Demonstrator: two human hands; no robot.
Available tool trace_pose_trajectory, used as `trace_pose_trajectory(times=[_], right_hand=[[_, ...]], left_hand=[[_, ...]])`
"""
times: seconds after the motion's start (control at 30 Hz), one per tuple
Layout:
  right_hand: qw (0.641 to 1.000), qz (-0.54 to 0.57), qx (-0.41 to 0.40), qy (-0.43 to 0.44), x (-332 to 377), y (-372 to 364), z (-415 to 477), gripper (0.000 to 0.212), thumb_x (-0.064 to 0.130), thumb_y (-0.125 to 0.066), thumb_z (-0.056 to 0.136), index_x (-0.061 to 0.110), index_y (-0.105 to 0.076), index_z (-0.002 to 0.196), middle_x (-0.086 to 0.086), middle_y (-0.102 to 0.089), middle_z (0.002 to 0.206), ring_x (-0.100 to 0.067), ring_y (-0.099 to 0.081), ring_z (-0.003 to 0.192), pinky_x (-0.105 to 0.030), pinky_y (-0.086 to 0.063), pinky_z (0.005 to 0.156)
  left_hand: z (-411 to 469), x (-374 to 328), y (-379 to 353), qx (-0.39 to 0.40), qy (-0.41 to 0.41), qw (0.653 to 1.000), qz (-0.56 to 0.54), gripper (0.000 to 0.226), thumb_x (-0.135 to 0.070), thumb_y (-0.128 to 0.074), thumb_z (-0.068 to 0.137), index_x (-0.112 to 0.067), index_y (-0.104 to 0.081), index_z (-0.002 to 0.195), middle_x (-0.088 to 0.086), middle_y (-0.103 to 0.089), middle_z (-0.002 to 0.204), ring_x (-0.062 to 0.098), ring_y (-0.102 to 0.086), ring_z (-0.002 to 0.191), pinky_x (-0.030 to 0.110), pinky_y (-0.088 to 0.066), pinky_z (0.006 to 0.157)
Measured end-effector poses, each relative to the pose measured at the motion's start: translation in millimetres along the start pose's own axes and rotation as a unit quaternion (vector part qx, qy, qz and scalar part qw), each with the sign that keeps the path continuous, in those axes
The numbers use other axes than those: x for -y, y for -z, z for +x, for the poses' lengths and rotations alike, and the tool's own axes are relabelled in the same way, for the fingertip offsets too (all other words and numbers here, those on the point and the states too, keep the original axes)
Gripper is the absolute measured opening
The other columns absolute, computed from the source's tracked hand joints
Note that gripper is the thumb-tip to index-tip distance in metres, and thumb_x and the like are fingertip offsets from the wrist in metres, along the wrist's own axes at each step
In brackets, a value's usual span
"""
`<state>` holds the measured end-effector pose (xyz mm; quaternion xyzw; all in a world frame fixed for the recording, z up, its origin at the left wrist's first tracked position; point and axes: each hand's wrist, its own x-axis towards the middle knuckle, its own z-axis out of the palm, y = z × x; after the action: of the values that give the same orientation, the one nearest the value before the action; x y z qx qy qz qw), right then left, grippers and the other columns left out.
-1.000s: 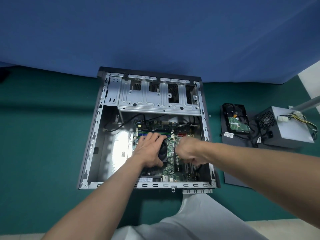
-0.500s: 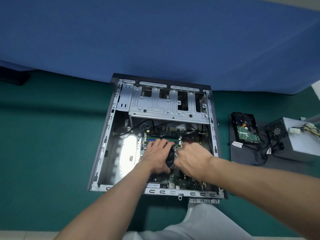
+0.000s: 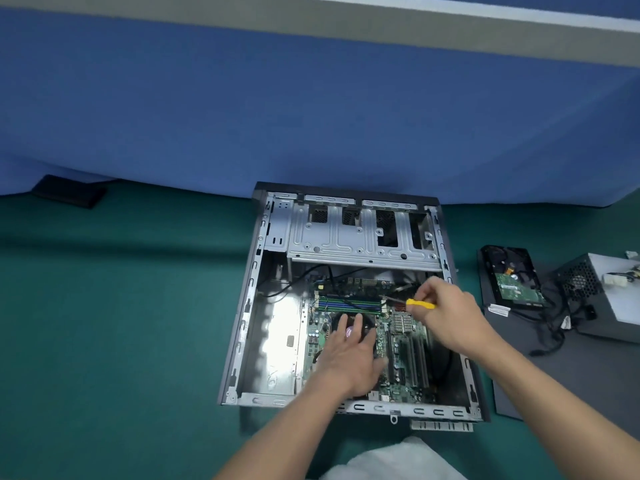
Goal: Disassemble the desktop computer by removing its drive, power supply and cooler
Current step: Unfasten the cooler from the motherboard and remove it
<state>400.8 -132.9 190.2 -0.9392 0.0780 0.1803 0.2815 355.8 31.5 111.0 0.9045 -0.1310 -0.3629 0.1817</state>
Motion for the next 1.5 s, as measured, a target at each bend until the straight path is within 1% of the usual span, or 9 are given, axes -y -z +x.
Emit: trace_pose_trajectory(times=[0.2, 0.33, 0.53, 0.7, 0.93, 1.17, 1.3, 1.4, 1.5], right_hand=[[0.992, 0.076, -0.055, 0.089, 23.3, -19.5, 2.5, 0.016, 0.034, -0.077, 0.078, 0.035, -0.065, 0.069, 0.015, -0.063, 0.066, -0.006, -0.055, 0.062, -0.024, -0.037, 0.060], [0.990, 0.026, -0.018, 0.137, 25.5, -28.6, 8.1, 0.017, 0.046, -0.069, 0.082, 0.032, -0.065, 0.072, 0.012, -0.062, 0.065, -0.006, -0.054, 0.065, -0.027, -0.039, 0.059], [0.984, -0.006, 0.035, 0.176, 33.1, -31.7, 23.5, 0.020, 0.043, -0.064, 0.087, 0.033, -0.059, 0.070, 0.011, -0.055, 0.054, -0.003, -0.047, 0.055, -0.023, -0.031, 0.051], [0.976, -0.048, 0.063, 0.202, 39.5, -38.8, 31.7, 0.019, 0.044, -0.061, 0.088, 0.028, -0.061, 0.077, 0.010, -0.057, 0.060, -0.009, -0.053, 0.062, -0.027, -0.039, 0.055], [0.971, -0.060, 0.082, 0.218, 42.3, -45.0, 37.8, 0.019, 0.042, -0.061, 0.089, 0.028, -0.061, 0.077, 0.009, -0.059, 0.060, -0.006, -0.055, 0.056, -0.023, -0.036, 0.050], [0.966, -0.096, 0.092, 0.221, 46.7, -54.9, 45.9, 0.021, 0.043, -0.060, 0.089, 0.027, -0.061, 0.076, 0.007, -0.062, 0.062, -0.010, -0.059, 0.062, -0.027, -0.042, 0.054], [0.961, -0.137, 0.107, 0.215, 53.4, -55.8, 48.4, 0.019, 0.042, -0.058, 0.091, 0.026, -0.059, 0.081, 0.004, -0.059, 0.064, -0.021, -0.060, 0.072, -0.033, -0.047, 0.065], [0.951, -0.201, 0.119, 0.201, 67.3, -53.8, 48.7, 0.035, 0.042, -0.053, 0.093, 0.015, -0.055, 0.071, 0.000, -0.053, 0.063, -0.024, -0.056, 0.065, -0.031, -0.044, 0.060], [0.929, -0.255, 0.170, 0.209, 89.6, -52.2, 46.5, 0.049, 0.046, -0.043, 0.097, 0.015, -0.041, 0.060, 0.001, -0.044, 0.059, -0.019, -0.044, 0.054, -0.030, -0.041, 0.060]], left_hand=[[-8.9, -5.2, 2.7, 0.022, 0.033, 0.999, 0.013, 0.071, -0.067, -0.007, 0.096, -0.029, -0.006, 0.156, 0.007, 0.016, 0.161, 0.031, 0.028, 0.144, 0.046, 0.010, 0.120], [-16.6, -8.5, -2.1, 0.034, 0.058, 0.997, 0.034, 0.071, -0.071, -0.004, 0.092, -0.038, -0.007, 0.155, 0.011, 0.016, 0.160, 0.034, 0.031, 0.142, 0.050, 0.011, 0.119], [-24.9, -18.6, -2.3, 0.044, 0.095, 0.993, 0.049, 0.069, -0.072, -0.003, 0.092, -0.042, -0.011, 0.154, 0.018, 0.013, 0.160, 0.040, 0.025, 0.143, 0.052, 0.005, 0.119], [-27.8, -20.8, -0.9, 0.052, 0.106, 0.992, 0.036, 0.068, -0.070, -0.004, 0.094, -0.040, -0.011, 0.154, 0.019, 0.011, 0.160, 0.039, 0.023, 0.144, 0.051, -0.002, 0.121], [-28.0, -18.2, 0.4, 0.054, 0.101, 0.993, 0.039, 0.067, -0.069, -0.004, 0.094, -0.040, -0.011, 0.154, 0.020, 0.011, 0.159, 0.035, 0.025, 0.144, 0.046, 0.007, 0.118], [-28.1, -18.1, 1.4, 0.061, 0.092, 0.992, 0.059, 0.065, -0.067, -0.004, 0.096, -0.039, -0.008, 0.154, 0.019, 0.008, 0.159, 0.030, 0.028, 0.142, 0.047, 0.012, 0.116], [-25.7, -17.6, -0.8, 0.061, 0.085, 0.992, 0.077, 0.065, -0.066, -0.002, 0.096, -0.037, -0.008, 0.155, 0.018, 0.006, 0.160, 0.031, 0.030, 0.142, 0.048, 0.016, 0.116], [-22.6, -16.1, -3.2, 0.063, 0.085, 0.991, 0.088, 0.066, -0.066, -0.001, 0.095, -0.038, -0.009, 0.154, 0.017, 0.005, 0.160, 0.034, 0.029, 0.142, 0.051, 0.011, 0.119], [-22.3, -15.0, -4.5, 0.060, 0.079, 0.991, 0.087, 0.066, -0.066, -0.001, 0.095, -0.038, -0.009, 0.154, 0.017, 0.003, 0.160, 0.035, 0.026, 0.143, 0.052, 0.009, 0.119]])
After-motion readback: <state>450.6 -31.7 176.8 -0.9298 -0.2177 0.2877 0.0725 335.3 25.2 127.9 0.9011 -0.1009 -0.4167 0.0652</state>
